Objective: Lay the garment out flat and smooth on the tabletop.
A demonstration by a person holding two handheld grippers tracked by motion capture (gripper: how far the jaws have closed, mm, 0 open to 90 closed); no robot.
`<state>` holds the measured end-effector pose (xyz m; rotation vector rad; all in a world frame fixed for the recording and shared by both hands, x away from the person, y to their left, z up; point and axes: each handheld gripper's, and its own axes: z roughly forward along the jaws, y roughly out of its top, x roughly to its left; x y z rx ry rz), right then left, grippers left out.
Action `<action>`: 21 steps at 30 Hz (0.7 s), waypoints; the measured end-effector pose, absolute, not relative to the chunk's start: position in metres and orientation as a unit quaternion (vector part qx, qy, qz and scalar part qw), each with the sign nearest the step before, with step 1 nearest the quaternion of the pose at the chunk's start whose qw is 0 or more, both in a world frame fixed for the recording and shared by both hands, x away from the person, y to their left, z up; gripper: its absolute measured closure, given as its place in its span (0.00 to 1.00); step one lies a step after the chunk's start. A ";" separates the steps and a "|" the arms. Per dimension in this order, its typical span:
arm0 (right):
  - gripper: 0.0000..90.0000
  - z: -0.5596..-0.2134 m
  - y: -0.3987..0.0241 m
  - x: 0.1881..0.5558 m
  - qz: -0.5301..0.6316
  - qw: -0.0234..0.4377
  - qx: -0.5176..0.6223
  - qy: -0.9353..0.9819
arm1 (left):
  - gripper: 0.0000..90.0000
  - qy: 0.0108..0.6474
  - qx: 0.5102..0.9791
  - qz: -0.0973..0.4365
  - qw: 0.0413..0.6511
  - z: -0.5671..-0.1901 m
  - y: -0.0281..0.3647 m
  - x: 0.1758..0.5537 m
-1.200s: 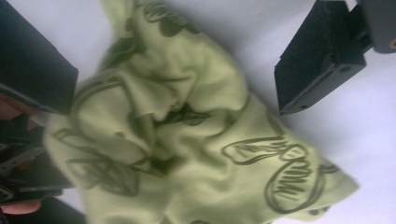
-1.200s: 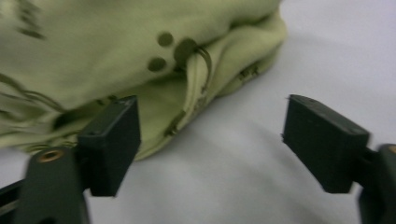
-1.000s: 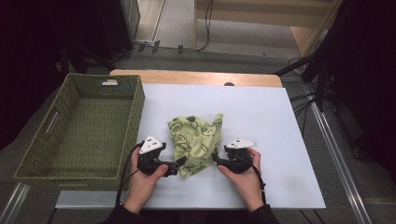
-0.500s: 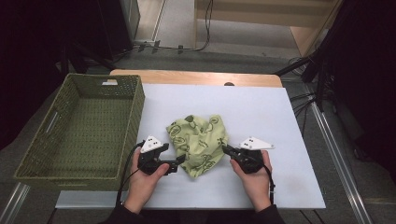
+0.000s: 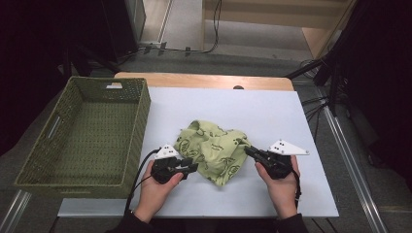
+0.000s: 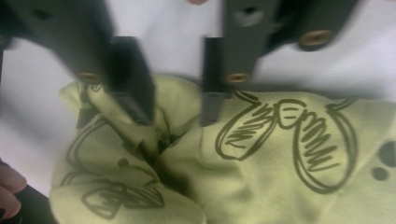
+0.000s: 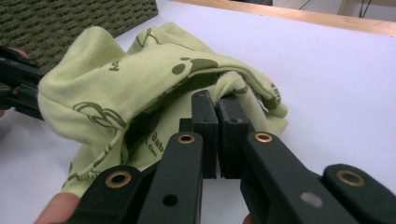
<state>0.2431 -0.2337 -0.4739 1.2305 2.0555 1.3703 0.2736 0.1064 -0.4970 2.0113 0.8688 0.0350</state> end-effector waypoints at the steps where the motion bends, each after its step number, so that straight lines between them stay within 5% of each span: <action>1: 0.95 -0.474 -0.235 0.242 0.487 0.191 0.439 0.730 | 0.89 0.349 0.818 0.017 0.456 -0.497 0.106 0.273; 3: 0.95 -0.472 -0.240 0.240 0.489 0.193 0.443 0.726 | 0.99 0.344 0.818 0.029 0.461 -0.497 0.106 0.271; 12: 0.94 -0.467 -0.277 0.241 0.461 0.216 0.512 0.692 | 0.99 0.360 0.804 0.049 0.471 -0.491 0.118 0.272; 15: 0.82 -0.469 -0.290 0.243 0.433 0.240 0.545 0.677 | 0.98 0.358 0.805 0.049 0.470 -0.490 0.119 0.271; 17: 0.64 -0.465 -0.296 0.242 0.429 0.263 0.558 0.660 | 0.87 0.356 0.802 0.046 0.477 -0.489 0.120 0.270; 21: 0.52 -0.458 -0.296 0.244 0.478 0.235 0.533 0.658 | 0.59 0.362 0.791 0.054 0.491 -0.486 0.123 0.268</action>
